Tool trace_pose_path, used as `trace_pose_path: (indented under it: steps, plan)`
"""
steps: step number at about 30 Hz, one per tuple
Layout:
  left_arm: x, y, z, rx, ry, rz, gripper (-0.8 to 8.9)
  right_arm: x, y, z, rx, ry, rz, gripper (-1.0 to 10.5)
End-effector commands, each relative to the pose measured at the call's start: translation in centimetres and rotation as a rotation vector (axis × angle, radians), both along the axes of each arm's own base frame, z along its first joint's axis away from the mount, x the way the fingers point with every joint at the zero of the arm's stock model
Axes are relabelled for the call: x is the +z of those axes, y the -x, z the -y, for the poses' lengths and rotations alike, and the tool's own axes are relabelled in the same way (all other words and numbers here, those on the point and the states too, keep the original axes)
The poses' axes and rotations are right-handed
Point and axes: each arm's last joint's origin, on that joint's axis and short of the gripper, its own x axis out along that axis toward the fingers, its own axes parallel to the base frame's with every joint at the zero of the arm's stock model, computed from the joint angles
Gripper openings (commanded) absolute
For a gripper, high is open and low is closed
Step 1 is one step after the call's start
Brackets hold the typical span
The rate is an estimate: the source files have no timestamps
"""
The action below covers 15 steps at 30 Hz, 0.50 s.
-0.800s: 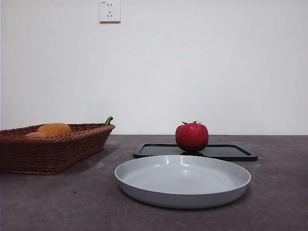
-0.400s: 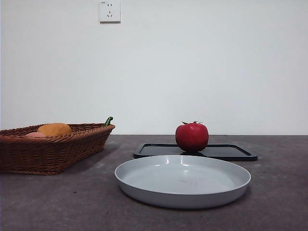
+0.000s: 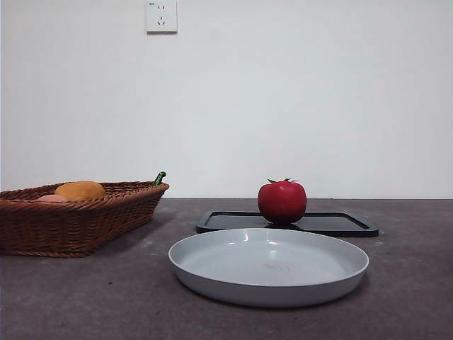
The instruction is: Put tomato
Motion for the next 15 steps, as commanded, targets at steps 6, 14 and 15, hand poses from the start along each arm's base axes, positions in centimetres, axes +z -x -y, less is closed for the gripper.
trace_pose_path:
  steps: [6, 14, 15]
  plan:
    - [-2.8, 0.0, 0.0, 0.005, -0.001, -0.011, 0.08, 0.3, -0.1, -0.1, 0.000, -0.011, 0.008, 0.1]
    - [-5.2, -0.3, 0.0, 0.004, 0.004, -0.073, 0.08, 0.3, -0.1, -0.1, 0.000, -0.011, 0.008, 0.1]
    - [-5.4, -0.3, 0.0, 0.005, 0.004, -0.076, 0.08, 0.3, -0.1, -0.1, 0.000, -0.011, 0.008, 0.1]
